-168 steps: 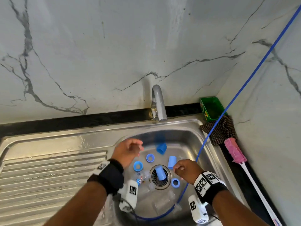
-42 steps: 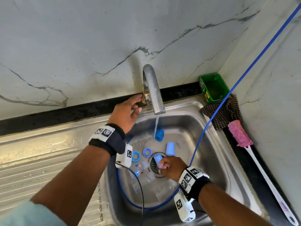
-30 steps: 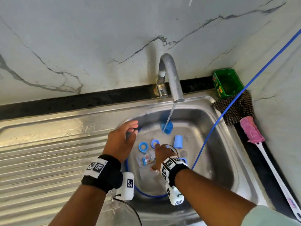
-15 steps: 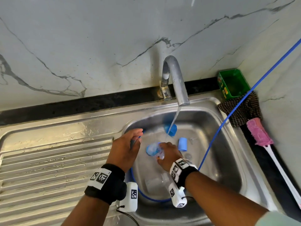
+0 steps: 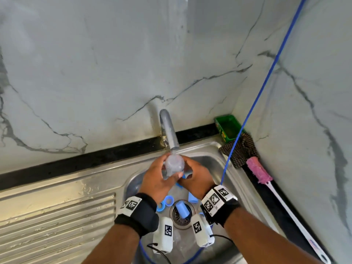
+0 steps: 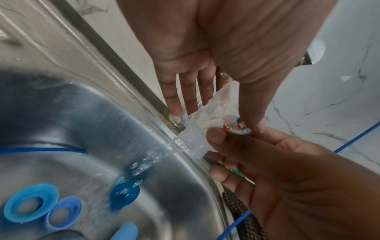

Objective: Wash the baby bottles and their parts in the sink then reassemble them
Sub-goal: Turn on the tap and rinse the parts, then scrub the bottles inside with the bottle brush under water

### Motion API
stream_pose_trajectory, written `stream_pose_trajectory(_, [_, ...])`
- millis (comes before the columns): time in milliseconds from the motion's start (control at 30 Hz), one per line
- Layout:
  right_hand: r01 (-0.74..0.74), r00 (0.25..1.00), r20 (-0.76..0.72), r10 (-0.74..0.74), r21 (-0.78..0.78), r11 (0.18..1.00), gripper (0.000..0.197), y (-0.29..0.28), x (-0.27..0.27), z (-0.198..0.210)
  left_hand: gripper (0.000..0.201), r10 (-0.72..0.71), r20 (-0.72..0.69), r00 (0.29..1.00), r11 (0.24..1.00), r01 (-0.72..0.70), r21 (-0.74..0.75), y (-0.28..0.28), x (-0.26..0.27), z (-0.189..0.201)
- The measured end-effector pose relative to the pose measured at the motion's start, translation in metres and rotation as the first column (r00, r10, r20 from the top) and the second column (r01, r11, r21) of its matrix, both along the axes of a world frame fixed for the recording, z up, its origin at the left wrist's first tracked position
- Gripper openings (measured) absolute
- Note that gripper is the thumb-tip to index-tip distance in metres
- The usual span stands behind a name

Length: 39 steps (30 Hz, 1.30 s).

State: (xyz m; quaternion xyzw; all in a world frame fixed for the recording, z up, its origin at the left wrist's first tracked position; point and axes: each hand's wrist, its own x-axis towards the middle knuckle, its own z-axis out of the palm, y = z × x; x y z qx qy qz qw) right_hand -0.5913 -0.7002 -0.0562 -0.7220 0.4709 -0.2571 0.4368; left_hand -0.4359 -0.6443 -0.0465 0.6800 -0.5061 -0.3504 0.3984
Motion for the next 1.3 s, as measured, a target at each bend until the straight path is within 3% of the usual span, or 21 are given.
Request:
stream_pose_trajectory(167, [0.009, 0.998, -0.066, -0.007, 0.023, 1.0, 0.076, 0.021, -0.023, 0.004, 0.055, 0.063, -0.017, 0.998, 0.998, -0.063, -0.009, 0.014, -0.011, 0.009])
stream_pose_trajectory(267, [0.13, 0.968, -0.213, -0.129, -0.012, 0.991, 0.063, 0.02, -0.067, -0.004, 0.058, 0.129, -0.02, 0.991, 0.991, -0.129, -0.03, 0.021, -0.016, 0.009])
stream_pose_trajectory(400, [0.382, 0.847, -0.359, -0.392, -0.102, 0.919, 0.035, 0.003, -0.141, -0.011, 0.059, 0.157, -0.006, 0.988, 0.985, -0.157, -0.073, 0.022, -0.023, 0.013])
stream_pose_trajectory(500, [0.461, 0.725, -0.462, -0.511, -0.226, 0.858, 0.057, -0.019, -0.184, -0.022, 0.058, 0.186, 0.043, 0.982, 0.98, -0.182, -0.085, 0.019, -0.03, 0.017])
stream_pose_trajectory(600, [0.414, 0.664, -0.569, -0.484, -0.26, 0.873, 0.069, -0.046, -0.208, -0.046, 0.058, 0.228, 0.054, 0.972, 0.972, -0.224, -0.07, 0.016, -0.041, 0.022])
stream_pose_trajectory(767, [0.339, 0.681, -0.593, -0.43, -0.265, 0.903, 0.062, -0.075, -0.219, -0.089, 0.056, 0.301, 0.038, 0.953, 0.953, -0.301, -0.028, 0.016, -0.061, 0.026])
stream_pose_trajectory(867, [0.373, 0.723, -0.529, -0.444, -0.242, 0.896, 0.056, -0.058, -0.214, -0.053, 0.052, 0.341, 0.009, 0.94, 0.94, -0.341, -0.021, 0.022, -0.066, 0.027])
stream_pose_trajectory(933, [0.431, 0.78, -0.407, -0.475, -0.2, 0.88, 0.06, -0.049, -0.209, -0.029, 0.039, 0.383, -0.096, 0.919, 0.923, -0.384, 0.013, 0.029, -0.068, 0.032])
stream_pose_trajectory(1000, [0.397, 0.859, -0.259, -0.441, -0.205, 0.895, 0.063, -0.038, -0.197, -0.004, 0.032, 0.43, -0.349, 0.833, 0.9, -0.425, 0.094, 0.036, -0.069, 0.042])
stream_pose_trajectory(1067, [0.305, 0.93, -0.138, -0.341, -0.227, 0.925, 0.062, -0.028, -0.18, 0.02, 0.031, 0.457, -0.634, 0.624, 0.875, -0.443, 0.195, 0.041, -0.069, 0.054])
stream_pose_trajectory(1133, [0.192, 0.972, -0.101, -0.214, -0.189, 0.963, 0.062, -0.015, -0.155, 0.042, 0.029, 0.491, -0.734, 0.469, 0.848, -0.45, 0.28, 0.046, -0.068, 0.067])
stream_pose_trajectory(1300, [-0.136, 0.986, 0.059, 0.157, -0.26, 0.956, 0.053, 0.039, -0.091, 0.083, 0.069, 0.408, -0.848, 0.339, 0.907, -0.254, 0.335, 0.067, -0.061, 0.069])
